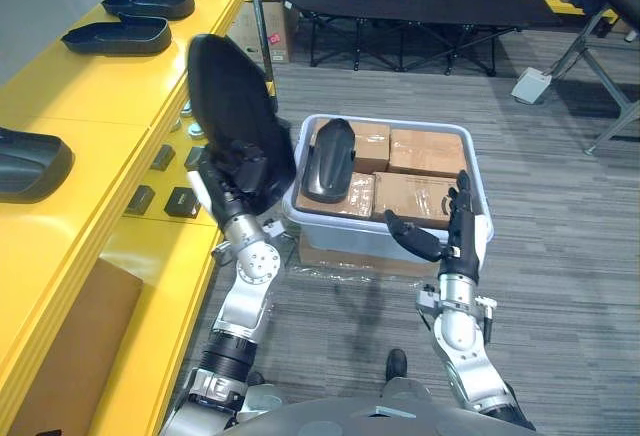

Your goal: Walk over and take three plastic housings, then place them on the shelf

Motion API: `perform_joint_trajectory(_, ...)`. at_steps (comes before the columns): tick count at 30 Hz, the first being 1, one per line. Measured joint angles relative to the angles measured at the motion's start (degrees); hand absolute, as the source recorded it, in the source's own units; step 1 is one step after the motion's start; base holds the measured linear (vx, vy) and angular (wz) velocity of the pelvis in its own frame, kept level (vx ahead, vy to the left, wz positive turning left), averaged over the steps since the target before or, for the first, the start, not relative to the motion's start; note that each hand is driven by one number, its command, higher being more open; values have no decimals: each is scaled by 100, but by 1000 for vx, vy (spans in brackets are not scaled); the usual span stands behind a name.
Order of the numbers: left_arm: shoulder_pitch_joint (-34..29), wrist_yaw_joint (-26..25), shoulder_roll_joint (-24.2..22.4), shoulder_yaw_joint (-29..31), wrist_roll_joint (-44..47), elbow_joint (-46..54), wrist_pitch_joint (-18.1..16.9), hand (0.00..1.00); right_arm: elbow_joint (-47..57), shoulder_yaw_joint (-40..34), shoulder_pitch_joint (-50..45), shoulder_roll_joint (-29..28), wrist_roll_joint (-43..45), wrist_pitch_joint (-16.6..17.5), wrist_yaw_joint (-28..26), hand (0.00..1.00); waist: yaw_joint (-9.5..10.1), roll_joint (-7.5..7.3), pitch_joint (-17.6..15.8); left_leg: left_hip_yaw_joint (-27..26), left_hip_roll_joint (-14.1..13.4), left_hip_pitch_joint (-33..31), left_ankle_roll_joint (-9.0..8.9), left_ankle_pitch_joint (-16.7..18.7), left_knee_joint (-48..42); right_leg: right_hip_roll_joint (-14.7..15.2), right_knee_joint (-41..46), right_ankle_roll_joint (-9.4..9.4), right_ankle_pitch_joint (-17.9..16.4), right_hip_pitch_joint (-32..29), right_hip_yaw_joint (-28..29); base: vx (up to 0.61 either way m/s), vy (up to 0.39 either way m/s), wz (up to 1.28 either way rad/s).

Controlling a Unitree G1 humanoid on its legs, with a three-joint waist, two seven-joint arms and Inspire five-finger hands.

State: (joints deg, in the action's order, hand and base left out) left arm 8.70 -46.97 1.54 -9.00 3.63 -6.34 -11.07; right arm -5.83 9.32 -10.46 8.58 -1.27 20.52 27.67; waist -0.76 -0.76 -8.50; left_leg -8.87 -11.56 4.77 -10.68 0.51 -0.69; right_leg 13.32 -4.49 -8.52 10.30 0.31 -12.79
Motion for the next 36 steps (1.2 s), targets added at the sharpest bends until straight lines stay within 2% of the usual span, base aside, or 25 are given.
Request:
perform_joint_trajectory(5,-55,63,-83,94,55,13,-476,0,0,-83,-61,-8,-48,173,-102,100,-98,-33,110,-71,0,37,-6,5,7,-1,0,-1,1,-21,59,-13,7,-7)
perform_joint_trajectory(7,-55,558,-79,105,276,25,-919,0,0,-143,-168,-40,-34,174,-123,100,-104,-15,125,-123,0,73,-10,8,20,-4,0,0,1,-25,92,-17,7,-9)
perform_joint_trajectory(8,-55,623,-79,107,314,28,-959,0,0,-155,-184,-47,-32,174,-129,100,-105,-11,129,-127,0,75,-11,9,21,-4,0,0,1,-27,95,-14,7,-6)
perform_joint_trajectory(10,-181,1313,-60,208,818,300,-1127,0,-1,-292,-294,-71,-18,171,-275,100,-137,20,149,-165,0,91,-13,12,34,-8,0,0,1,-42,125,-10,8,-7)
perform_joint_trajectory(13,-611,1959,-32,323,1105,876,-1161,0,0,-551,-422,-71,45,172,-525,100,-156,54,169,-209,-5,147,-15,14,87,-22,0,1,-1,-43,160,2,6,-8)
perform_joint_trajectory(15,-1074,2551,140,481,1503,1446,-1183,0,0,-813,-506,-67,689,163,-1105,100,-153,66,176,-221,-7,154,-17,27,88,-25,0,2,-5,-41,169,2,5,-2)
perform_joint_trajectory(19,-1672,3246,373,978,1670,2070,-1193,0,114,-875,-703,-24,1768,109,-2173,100,-76,90,194,-142,-12,89,12,43,83,-20,-2,20,-47,-24,72,-12,3,8)
perform_joint_trajectory(20,-1752,3308,406,1020,1671,2152,-1193,0,172,-850,-738,-27,1842,108,-2266,100,-72,102,203,-99,-12,58,15,39,80,-16,-2,18,-49,-25,37,-7,1,26)
perform_joint_trajectory(23,-2026,3556,518,1150,1644,2362,-1193,0,299,-798,-750,-15,2039,107,-2603,100,55,174,289,52,-12,-37,26,19,80,-7,-2,12,-61,-21,-110,5,2,24)
perform_joint_trajectory(25,-2282,3743,562,1270,1646,2505,-1193,0,400,-694,-713,83,2081,104,-2735,100,227,234,356,171,-10,-59,29,16,74,3,-2,5,-68,51,-244,18,7,24)
perform_joint_trajectory(29,-2432,3834,571,1450,1655,2507,-1192,0,415,-525,-643,78,2082,103,-2816,100,329,225,396,523,12,-237,33,21,-37,41,-2,-12,-143,203,-593,-3,7,46)
perform_joint_trajectory(34,-2954,3912,555,1572,1657,2672,-1152,0,414,-38,-486,95,1964,-7,-2799,100,597,182,424,1007,29,-427,39,-2,-114,42,-2,-32,-241,443,-1079,4,3,49)
perform_joint_trajectory(36,-3119,3987,541,1628,1657,2726,-1152,0,412,205,-246,164,1964,-37,-2716,100,812,167,432,1137,51,-454,12,-49,-98,51,-1,-50,-260,518,-1200,8,16,29)
